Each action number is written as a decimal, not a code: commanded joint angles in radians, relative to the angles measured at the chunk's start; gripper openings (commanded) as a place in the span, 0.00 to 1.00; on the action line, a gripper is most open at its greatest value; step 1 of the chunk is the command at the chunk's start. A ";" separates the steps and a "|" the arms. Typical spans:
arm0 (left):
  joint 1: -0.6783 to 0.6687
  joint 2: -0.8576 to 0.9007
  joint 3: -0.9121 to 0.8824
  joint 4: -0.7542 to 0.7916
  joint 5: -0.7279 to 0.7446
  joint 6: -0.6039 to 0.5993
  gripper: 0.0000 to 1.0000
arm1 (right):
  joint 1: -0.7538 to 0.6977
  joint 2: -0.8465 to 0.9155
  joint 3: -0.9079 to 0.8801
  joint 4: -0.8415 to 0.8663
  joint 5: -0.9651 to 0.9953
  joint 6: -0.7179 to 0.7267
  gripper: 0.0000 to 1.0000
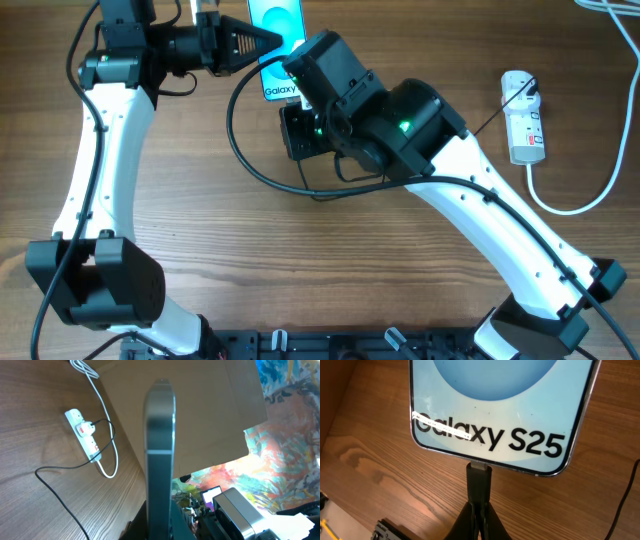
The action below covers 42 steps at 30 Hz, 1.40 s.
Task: Plug charger to phone and switch on socket
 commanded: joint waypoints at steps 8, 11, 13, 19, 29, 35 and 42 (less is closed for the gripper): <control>-0.012 0.001 0.006 -0.021 0.051 0.058 0.04 | -0.015 0.012 0.040 0.017 0.069 -0.017 0.04; -0.012 0.001 0.006 -0.026 0.051 0.072 0.04 | -0.015 0.012 0.040 0.017 0.069 -0.016 0.04; -0.012 0.001 0.006 -0.029 0.050 0.073 0.04 | -0.015 0.012 0.040 0.019 0.069 -0.014 0.04; -0.012 0.001 0.006 -0.029 0.050 0.073 0.04 | -0.016 0.011 0.040 0.033 0.069 -0.014 0.04; -0.012 0.001 0.006 -0.032 0.050 0.073 0.04 | -0.016 0.009 0.040 0.071 0.077 -0.019 0.04; -0.012 0.001 0.006 -0.039 0.051 0.073 0.04 | -0.016 0.007 0.040 0.083 0.104 -0.043 0.04; -0.012 0.001 0.006 -0.055 0.051 0.073 0.04 | -0.016 0.007 0.040 0.124 0.126 -0.065 0.04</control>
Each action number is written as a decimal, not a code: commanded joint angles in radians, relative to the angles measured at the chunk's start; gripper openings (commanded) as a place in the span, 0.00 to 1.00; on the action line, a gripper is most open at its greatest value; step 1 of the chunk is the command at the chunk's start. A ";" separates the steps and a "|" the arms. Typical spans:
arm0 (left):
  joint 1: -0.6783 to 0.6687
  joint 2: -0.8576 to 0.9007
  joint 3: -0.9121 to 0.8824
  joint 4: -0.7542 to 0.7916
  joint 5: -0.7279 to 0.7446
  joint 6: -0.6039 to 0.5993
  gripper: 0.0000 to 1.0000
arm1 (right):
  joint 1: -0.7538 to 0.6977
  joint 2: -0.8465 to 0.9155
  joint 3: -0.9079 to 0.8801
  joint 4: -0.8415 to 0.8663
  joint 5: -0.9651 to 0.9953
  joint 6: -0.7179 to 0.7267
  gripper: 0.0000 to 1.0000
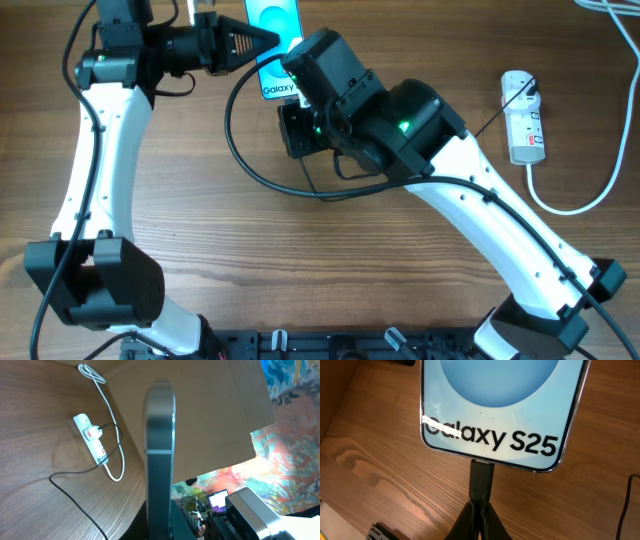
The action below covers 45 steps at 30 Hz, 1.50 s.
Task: Plug charger to phone and switch on socket
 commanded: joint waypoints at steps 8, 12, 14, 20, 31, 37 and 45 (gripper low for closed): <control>-0.021 0.001 0.001 -0.055 -0.021 0.029 0.04 | -0.016 0.006 0.040 0.061 0.071 -0.029 0.53; -0.021 0.001 0.001 -0.124 -0.149 0.063 0.04 | -0.016 -0.001 0.040 0.031 -0.005 -0.028 0.72; -0.021 0.001 0.001 -0.168 -0.239 0.071 0.04 | -0.016 -0.008 0.040 0.005 -0.007 -0.025 0.78; -0.031 0.009 0.001 -0.354 -0.392 0.233 0.04 | -0.053 -0.031 0.040 -0.103 0.024 0.035 1.00; -0.152 0.093 0.001 -0.436 -0.497 0.372 0.04 | -0.232 -0.034 0.039 -0.296 0.024 0.075 1.00; -0.214 0.163 0.001 -0.428 -0.566 0.387 0.04 | -0.352 -0.033 0.036 -0.396 0.054 0.051 1.00; -0.253 0.275 0.001 -0.443 -0.518 0.494 0.04 | -0.422 -0.030 0.035 -0.425 0.046 0.052 1.00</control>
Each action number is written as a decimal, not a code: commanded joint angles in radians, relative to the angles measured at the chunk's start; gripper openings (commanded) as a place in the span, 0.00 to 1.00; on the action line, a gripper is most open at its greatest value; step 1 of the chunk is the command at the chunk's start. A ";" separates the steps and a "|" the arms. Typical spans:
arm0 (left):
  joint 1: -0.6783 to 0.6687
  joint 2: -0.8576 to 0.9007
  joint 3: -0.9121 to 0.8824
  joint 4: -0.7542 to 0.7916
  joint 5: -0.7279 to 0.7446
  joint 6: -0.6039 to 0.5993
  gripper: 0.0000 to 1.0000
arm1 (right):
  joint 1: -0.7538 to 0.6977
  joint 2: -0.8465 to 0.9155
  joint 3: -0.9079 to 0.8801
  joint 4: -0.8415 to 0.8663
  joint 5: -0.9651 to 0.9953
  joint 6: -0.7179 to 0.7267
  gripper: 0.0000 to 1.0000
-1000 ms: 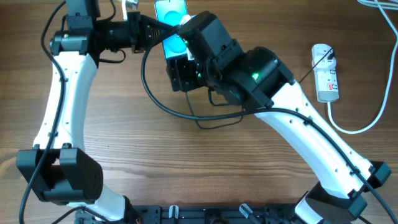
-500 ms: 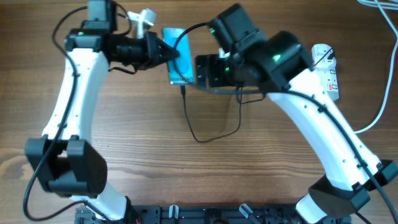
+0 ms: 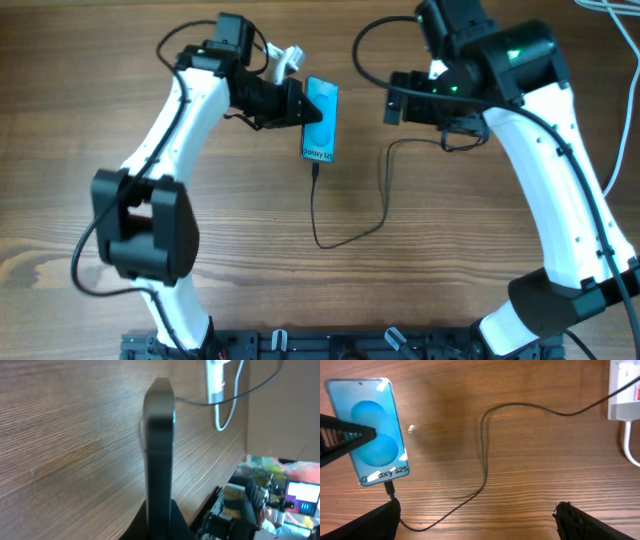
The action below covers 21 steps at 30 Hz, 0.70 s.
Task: Plug charger to phone and switch on socket
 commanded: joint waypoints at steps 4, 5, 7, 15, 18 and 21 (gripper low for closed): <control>-0.013 0.048 0.004 -0.018 0.154 0.272 0.04 | -0.004 -0.024 0.010 0.004 0.013 -0.010 1.00; -0.013 0.048 0.004 -0.023 0.181 0.325 0.04 | -0.004 -0.024 0.002 0.009 0.013 -0.010 1.00; -0.009 0.048 0.004 -0.029 0.243 0.415 0.04 | -0.004 -0.021 -0.016 0.020 0.013 -0.010 1.00; 0.014 0.048 0.004 -0.013 0.317 0.484 0.04 | -0.004 -0.019 -0.130 0.111 0.013 -0.010 1.00; 0.026 0.048 0.004 -0.010 0.316 0.481 0.04 | -0.004 -0.018 -0.188 0.161 0.012 -0.006 1.00; 0.035 0.049 0.004 -0.006 0.298 0.460 0.04 | -0.004 -0.018 -0.225 0.183 0.013 0.039 1.00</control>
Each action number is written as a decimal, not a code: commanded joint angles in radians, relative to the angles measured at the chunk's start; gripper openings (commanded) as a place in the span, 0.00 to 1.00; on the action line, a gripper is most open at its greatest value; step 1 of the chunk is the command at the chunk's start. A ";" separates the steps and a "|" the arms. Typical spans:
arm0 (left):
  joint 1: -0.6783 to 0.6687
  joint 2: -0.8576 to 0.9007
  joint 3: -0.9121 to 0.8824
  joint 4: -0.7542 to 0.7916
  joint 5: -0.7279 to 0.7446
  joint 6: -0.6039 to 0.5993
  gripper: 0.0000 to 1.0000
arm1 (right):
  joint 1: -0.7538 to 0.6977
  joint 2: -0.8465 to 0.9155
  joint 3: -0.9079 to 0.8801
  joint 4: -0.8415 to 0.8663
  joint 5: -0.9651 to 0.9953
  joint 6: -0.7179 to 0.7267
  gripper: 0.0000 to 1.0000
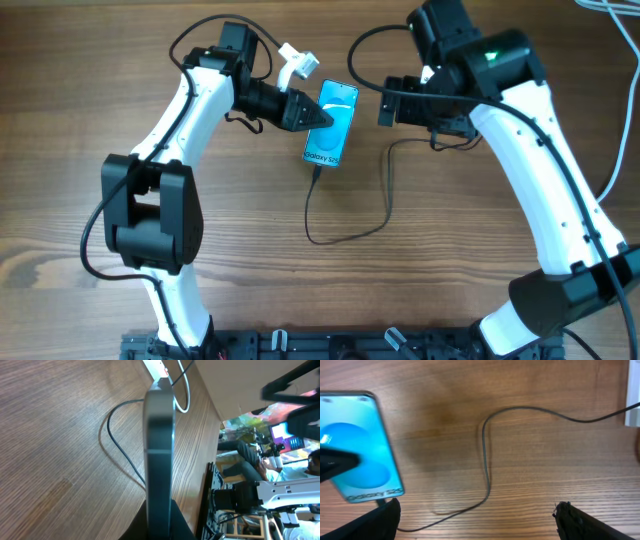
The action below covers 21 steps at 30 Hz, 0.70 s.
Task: Plug charger to phone and switch on socket
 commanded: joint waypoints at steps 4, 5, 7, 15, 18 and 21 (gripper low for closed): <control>0.017 0.001 0.004 0.064 -0.117 -0.174 0.04 | 0.000 -0.016 -0.043 0.032 0.013 0.070 1.00; 0.017 0.007 0.004 0.087 -0.168 -0.253 0.04 | 0.000 -0.016 -0.043 0.039 0.012 0.071 1.00; 0.017 0.015 0.005 0.111 -0.226 -0.354 0.04 | 0.001 -0.016 -0.043 0.039 0.002 0.071 1.00; 0.017 0.083 0.005 0.110 -0.245 -0.396 0.04 | 0.000 -0.016 -0.053 0.034 -0.040 0.069 1.00; 0.017 0.115 0.004 0.108 -0.244 -0.397 0.04 | 0.001 -0.016 -0.053 0.028 -0.041 0.070 1.00; 0.017 0.145 0.004 0.112 -0.244 -0.417 0.04 | 0.001 -0.016 -0.053 0.026 -0.058 0.067 1.00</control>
